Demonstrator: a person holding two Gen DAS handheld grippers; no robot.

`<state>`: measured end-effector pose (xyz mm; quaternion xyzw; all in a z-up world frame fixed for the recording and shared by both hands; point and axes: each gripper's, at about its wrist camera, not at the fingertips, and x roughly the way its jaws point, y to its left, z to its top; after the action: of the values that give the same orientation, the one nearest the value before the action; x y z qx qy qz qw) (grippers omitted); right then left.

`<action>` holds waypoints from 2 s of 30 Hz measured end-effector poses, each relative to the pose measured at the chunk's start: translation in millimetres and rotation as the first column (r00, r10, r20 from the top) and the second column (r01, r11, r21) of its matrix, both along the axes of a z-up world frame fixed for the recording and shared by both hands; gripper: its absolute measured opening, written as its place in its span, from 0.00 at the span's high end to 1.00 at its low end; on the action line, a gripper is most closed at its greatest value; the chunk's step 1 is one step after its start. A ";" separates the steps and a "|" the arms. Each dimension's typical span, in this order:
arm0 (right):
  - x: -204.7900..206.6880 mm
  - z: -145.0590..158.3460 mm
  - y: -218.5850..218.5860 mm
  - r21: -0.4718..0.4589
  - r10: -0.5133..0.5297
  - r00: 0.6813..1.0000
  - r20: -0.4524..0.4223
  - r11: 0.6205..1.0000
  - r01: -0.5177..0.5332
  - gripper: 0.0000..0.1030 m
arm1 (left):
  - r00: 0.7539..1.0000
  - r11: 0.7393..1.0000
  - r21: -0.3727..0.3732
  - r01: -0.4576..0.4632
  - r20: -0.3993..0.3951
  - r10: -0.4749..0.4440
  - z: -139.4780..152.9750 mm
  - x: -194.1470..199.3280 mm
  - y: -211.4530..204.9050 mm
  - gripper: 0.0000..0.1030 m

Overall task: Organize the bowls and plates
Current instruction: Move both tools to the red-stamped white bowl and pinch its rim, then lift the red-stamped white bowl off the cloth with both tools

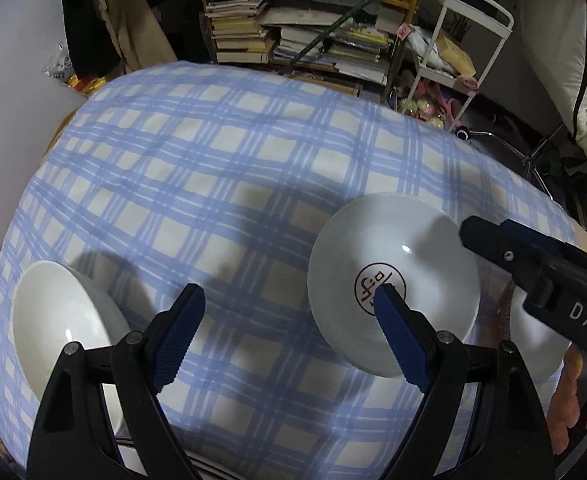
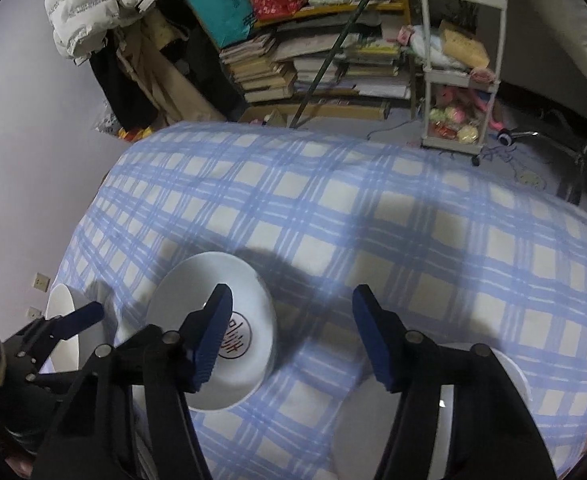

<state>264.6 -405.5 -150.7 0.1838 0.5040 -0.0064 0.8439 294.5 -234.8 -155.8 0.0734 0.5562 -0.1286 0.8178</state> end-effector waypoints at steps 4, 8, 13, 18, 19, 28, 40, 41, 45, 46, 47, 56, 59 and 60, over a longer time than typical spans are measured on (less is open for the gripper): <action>8.9 -9.3 7.4 -0.012 0.026 0.999 -0.040 1.000 -0.027 0.41 | 1.000 0.999 0.026 0.019 0.011 -0.019 -7.5 -2.3 -5.9 0.18; 14.1 -20.0 12.7 0.000 0.049 0.995 -0.087 0.999 -0.050 0.55 | 0.999 1.000 0.004 0.024 0.022 -0.024 -14.1 -3.1 -6.7 0.31; 15.2 -32.4 16.8 0.025 0.059 0.990 -0.131 0.998 -0.056 0.74 | 0.999 1.000 -0.011 -0.026 -0.043 0.025 -31.0 2.9 -3.5 0.63; 15.6 -38.9 18.9 0.052 0.065 0.986 -0.153 0.997 -0.058 0.86 | 0.992 0.990 -0.125 -0.062 -0.115 0.047 -37.9 6.8 1.3 0.87; 15.5 -40.8 21.5 0.060 0.081 0.983 -0.163 0.996 -0.072 0.88 | 0.991 0.990 -0.132 -0.055 -0.128 0.038 -38.0 7.2 -0.7 0.87; 5.6 -24.0 34.9 -0.009 0.093 0.985 -0.144 0.995 -0.095 0.89 | 0.995 0.994 -0.099 -0.038 -0.095 0.029 -12.2 1.6 1.7 0.87; -3.0 32.0 67.6 0.002 0.101 0.994 -0.038 0.995 -0.101 0.89 | 0.999 0.995 -0.098 -0.036 -0.019 0.035 44.9 -10.9 39.3 0.87; -3.5 35.7 71.7 0.001 0.107 0.994 -0.032 0.994 -0.107 0.89 | 0.999 0.994 -0.098 -0.041 -0.016 0.040 49.8 -13.1 45.5 0.87; -6.1 53.4 94.1 -0.006 0.128 0.992 -0.007 0.992 -0.128 0.88 | 0.999 0.994 -0.091 -0.054 -0.003 0.054 66.8 -17.9 68.2 0.86; -7.1 58.9 102.0 -0.011 0.136 0.991 0.004 0.991 -0.136 0.88 | 0.998 0.994 -0.089 -0.057 0.003 0.058 71.6 -19.6 74.3 0.86; -8.0 63.1 108.4 -0.013 0.143 0.990 0.011 0.990 -0.143 0.88 | 0.998 0.994 -0.086 -0.060 0.010 0.061 76.1 -21.2 79.8 0.86; -19.0 93.0 159.6 -0.020 0.177 0.980 0.092 0.984 -0.176 0.88 | 0.993 0.987 -0.119 -0.106 0.038 0.112 102.6 -36.9 138.7 0.86; -19.2 96.2 177.3 -0.019 0.196 0.975 0.104 0.981 -0.195 0.88 | 0.991 0.986 -0.116 -0.120 0.047 0.126 103.6 -40.9 156.0 0.85; -19.1 96.6 183.1 -0.019 0.202 0.974 0.105 0.979 -0.201 0.88 | 0.990 0.985 -0.116 -0.125 0.047 0.132 103.2 -41.8 162.1 0.85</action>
<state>245.5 -222.4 -54.1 0.1284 0.4741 0.0868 0.8667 252.7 -72.7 -52.6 -0.0056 0.5289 -0.1048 0.8422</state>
